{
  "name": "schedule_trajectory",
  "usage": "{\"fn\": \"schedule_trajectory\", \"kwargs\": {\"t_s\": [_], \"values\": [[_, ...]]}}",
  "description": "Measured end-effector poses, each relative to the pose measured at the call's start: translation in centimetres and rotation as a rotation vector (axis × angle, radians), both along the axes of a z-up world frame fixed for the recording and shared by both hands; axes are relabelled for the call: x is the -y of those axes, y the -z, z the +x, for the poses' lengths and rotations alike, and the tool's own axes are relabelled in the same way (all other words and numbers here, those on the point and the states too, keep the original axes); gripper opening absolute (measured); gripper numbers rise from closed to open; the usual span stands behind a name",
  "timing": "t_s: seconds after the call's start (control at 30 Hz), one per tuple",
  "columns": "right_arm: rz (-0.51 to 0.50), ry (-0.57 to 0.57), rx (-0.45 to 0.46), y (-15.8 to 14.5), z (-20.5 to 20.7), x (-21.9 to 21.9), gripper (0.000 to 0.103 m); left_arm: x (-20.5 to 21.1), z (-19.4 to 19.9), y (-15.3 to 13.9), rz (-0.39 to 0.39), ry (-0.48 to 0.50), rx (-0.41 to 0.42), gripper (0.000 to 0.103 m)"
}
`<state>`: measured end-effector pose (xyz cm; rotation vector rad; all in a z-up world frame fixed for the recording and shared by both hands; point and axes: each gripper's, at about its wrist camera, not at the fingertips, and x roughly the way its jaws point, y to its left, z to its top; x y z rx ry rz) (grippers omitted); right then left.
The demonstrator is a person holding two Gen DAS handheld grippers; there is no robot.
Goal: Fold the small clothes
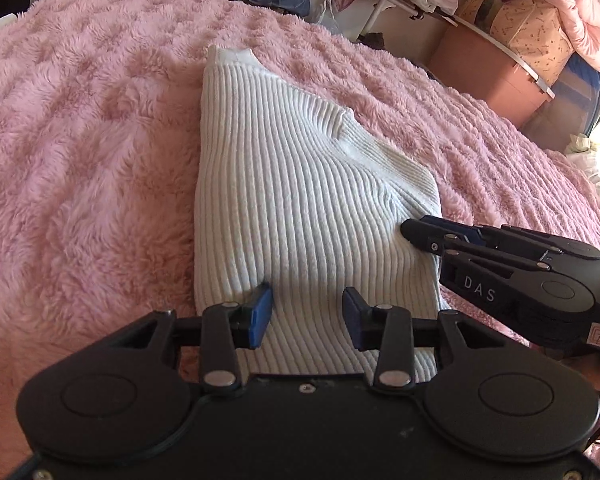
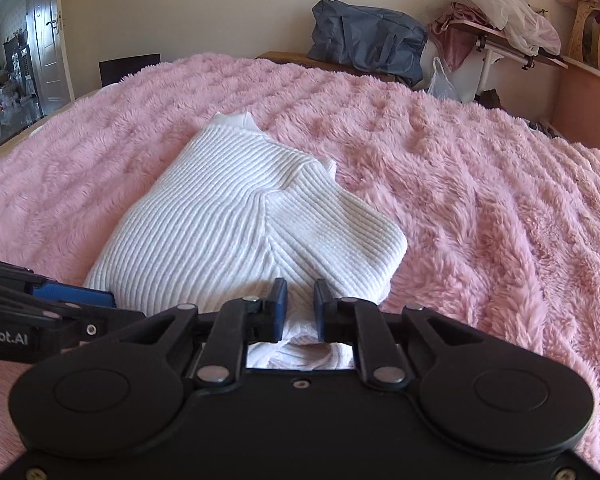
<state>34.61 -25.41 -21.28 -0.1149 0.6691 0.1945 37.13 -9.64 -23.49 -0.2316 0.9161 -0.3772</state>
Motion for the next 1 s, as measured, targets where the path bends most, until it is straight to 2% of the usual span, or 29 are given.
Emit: {"fn": "schedule_trajectory", "kwargs": {"t_s": [0.17, 0.3, 0.4, 0.47, 0.53, 0.77, 1.0], "values": [[0.023, 0.012, -0.025, 0.1, 0.5, 0.3, 0.011, 0.5, -0.1, -0.3, 0.027, 0.003, 0.001, 0.042], [0.040, 0.020, -0.044, -0.9, 0.6, 0.4, 0.011, 0.3, -1.4, -2.4, 0.031, -0.001, 0.031, 0.041], [0.095, 0.012, -0.003, -2.5, -0.2, 0.7, 0.012, 0.2, -3.2, -4.0, 0.019, 0.010, 0.073, 0.041], [0.099, -0.010, 0.046, -3.4, -0.7, 0.5, 0.012, 0.3, -4.3, -4.6, 0.013, 0.011, 0.087, 0.042], [0.092, -0.020, 0.057, -3.6, -0.7, 0.3, 0.012, 0.5, -5.1, -4.7, 0.014, 0.014, 0.094, 0.042], [0.046, -0.003, -0.001, -1.4, 0.4, 0.0, 0.012, 0.9, -5.3, -2.5, 0.032, 0.015, 0.041, 0.042], [0.063, -0.002, -0.002, -0.4, 0.8, 0.6, 0.013, 0.6, -5.0, -0.3, 0.013, 0.004, 0.007, 0.042]]}}
